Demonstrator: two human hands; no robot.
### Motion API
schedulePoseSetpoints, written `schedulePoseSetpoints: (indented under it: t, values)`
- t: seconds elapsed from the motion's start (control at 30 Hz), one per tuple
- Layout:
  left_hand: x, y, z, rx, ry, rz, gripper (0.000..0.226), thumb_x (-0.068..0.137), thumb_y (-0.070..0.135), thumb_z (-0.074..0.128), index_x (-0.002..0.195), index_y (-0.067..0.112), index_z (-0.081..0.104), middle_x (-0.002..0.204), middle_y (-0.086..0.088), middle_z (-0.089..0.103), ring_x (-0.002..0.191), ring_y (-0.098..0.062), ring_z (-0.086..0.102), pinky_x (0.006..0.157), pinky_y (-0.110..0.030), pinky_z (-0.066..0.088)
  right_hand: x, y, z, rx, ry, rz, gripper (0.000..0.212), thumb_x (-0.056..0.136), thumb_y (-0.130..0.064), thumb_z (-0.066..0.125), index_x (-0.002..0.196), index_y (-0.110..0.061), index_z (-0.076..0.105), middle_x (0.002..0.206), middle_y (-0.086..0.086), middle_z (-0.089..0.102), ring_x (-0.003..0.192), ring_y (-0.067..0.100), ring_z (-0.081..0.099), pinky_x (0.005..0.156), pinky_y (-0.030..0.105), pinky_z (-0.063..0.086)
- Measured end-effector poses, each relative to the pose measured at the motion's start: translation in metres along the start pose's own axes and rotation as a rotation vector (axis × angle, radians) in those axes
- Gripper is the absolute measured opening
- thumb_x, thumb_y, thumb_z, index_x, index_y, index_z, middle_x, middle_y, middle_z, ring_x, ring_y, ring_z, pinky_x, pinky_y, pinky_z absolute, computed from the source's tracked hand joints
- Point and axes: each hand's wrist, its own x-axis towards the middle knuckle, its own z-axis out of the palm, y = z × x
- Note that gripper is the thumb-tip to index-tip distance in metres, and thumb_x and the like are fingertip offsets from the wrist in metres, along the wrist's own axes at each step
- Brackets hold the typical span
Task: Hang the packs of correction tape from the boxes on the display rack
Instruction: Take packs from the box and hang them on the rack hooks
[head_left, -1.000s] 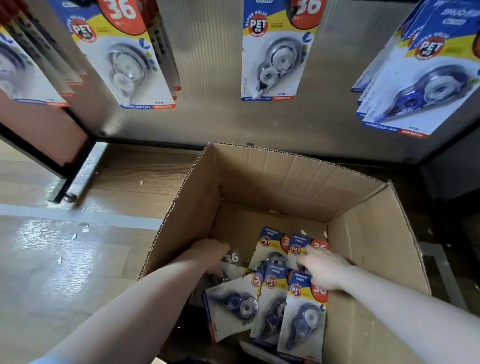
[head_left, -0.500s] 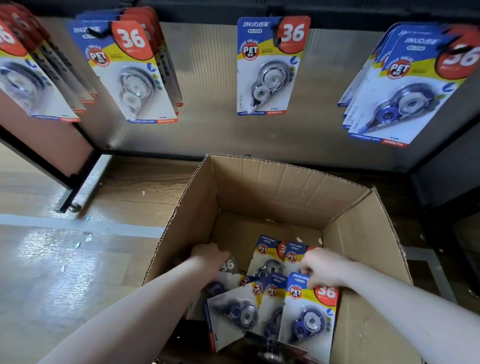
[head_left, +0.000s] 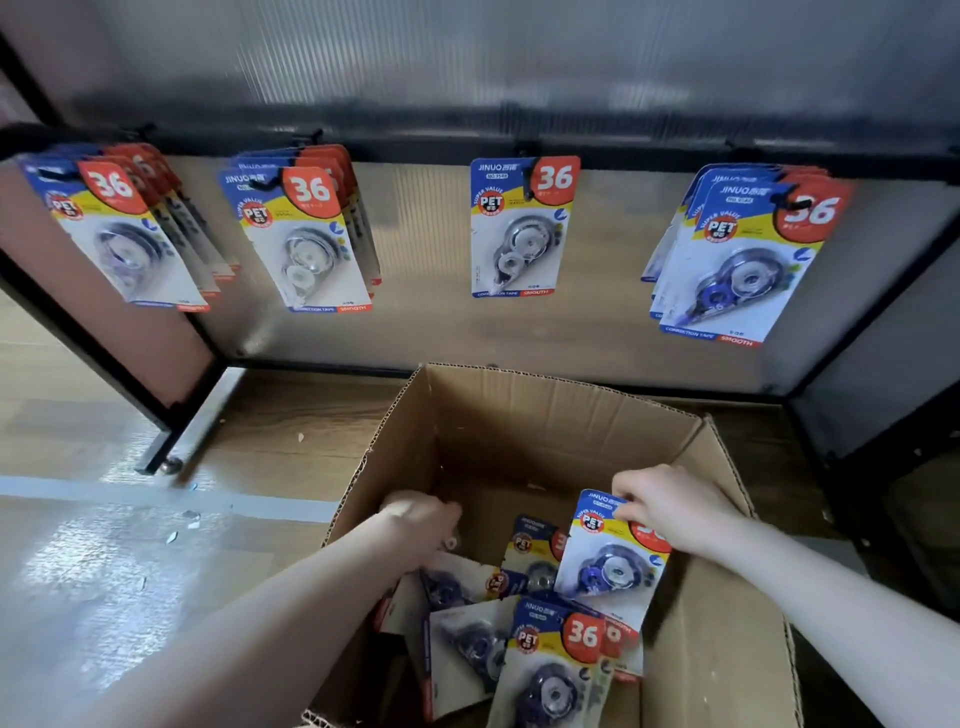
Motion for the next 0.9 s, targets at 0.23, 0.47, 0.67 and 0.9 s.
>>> schedulePoseSetpoints:
  t: [0.23, 0.47, 0.67, 0.9]
  values:
    - [-0.022, -0.013, -0.02, -0.043, 0.042, 0.23, 0.056, 0.083, 0.005, 0.046, 0.124, 0.042, 0.036, 0.112, -0.009, 0.058, 0.097, -0.03, 0.057, 0.078, -0.038, 0.051, -0.012, 0.004, -0.01, 0.028, 0.107, 0.016, 0.016, 0.093, -0.036, 0.048, 0.081, -0.026, 0.047, 0.079, -0.006, 0.052, 0.074, 0.017, 0.049, 0.054, 0.029, 0.033]
    - [-0.026, -0.009, -0.035, -0.294, 0.131, 0.227, 0.036, 0.082, 0.008, 0.046, 0.1, 0.029, 0.068, 0.109, 0.005, 0.064, 0.098, -0.015, 0.057, 0.081, -0.023, 0.044, -0.019, 0.007, -0.009, 0.042, 0.155, 0.015, 0.018, 0.094, -0.036, 0.047, 0.082, -0.023, 0.046, 0.079, -0.005, 0.054, 0.075, 0.018, 0.049, 0.058, 0.032, 0.033]
    - [-0.016, -0.01, -0.019, -0.201, 0.203, 0.153, 0.033, 0.082, 0.016, 0.05, 0.102, 0.034, 0.069, 0.111, 0.005, 0.065, 0.101, -0.019, 0.059, 0.082, -0.027, 0.049, -0.023, 0.006, -0.009, -0.06, 0.133, 0.004, 0.015, 0.095, -0.037, 0.044, 0.087, -0.024, 0.045, 0.096, -0.001, 0.063, 0.086, 0.022, 0.054, 0.062, 0.03, 0.033]
    - [0.006, -0.002, 0.005, -0.148, 0.196, -0.075, 0.037, 0.08, 0.027, 0.068, 0.111, 0.013, 0.053, 0.112, -0.008, 0.061, 0.1, -0.028, 0.06, 0.072, -0.032, 0.045, -0.024, 0.007, -0.006, -0.108, 0.138, -0.019, 0.016, 0.096, -0.036, 0.042, 0.087, -0.024, 0.044, 0.097, 0.0, 0.063, 0.08, 0.021, 0.052, 0.061, 0.031, 0.034]
